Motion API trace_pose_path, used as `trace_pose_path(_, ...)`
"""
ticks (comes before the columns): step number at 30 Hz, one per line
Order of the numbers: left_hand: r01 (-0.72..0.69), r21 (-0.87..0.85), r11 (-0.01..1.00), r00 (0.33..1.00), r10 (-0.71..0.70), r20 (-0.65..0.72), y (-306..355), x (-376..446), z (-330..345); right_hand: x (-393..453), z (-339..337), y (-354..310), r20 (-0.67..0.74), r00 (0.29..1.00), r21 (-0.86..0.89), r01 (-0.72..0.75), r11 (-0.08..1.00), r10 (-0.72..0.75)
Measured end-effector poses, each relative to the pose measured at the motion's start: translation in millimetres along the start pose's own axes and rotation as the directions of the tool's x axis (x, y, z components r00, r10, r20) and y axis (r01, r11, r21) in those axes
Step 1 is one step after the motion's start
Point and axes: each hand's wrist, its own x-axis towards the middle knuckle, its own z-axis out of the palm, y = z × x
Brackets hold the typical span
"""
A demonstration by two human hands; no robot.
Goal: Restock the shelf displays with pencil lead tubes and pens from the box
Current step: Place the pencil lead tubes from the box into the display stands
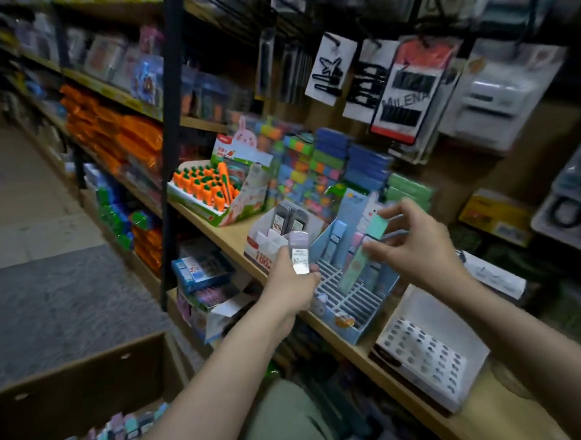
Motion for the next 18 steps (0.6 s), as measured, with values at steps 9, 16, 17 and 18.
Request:
trace_pose_path(9, 0.111, -0.127, 0.986, 0.990, -0.121, -0.071, -12, 7, 45, 16, -2, 42, 0.024, 0.996, -0.352, 0.089, 0.932, -0.086)
trace_pose_path(16, 0.094, -0.095, 0.991, 0.995, -0.096, -0.018, -34, 15, 34, 20, 8, 55, 0.043, 0.997, -0.438, 0.075, 0.896, -0.063)
trace_pose_path(17, 0.106, -0.087, 0.991, 0.994, -0.106, 0.006, -37, 15, 36, 20, 10, 56, 0.050, 0.997, -0.430, 0.069, 0.900, -0.053)
trace_pose_path(18, 0.105, -0.072, 0.992, 0.994, -0.104, 0.024, -39, 16, 38, 21, 11, 56, 0.056, 0.998, -0.418, 0.060, 0.906, -0.040)
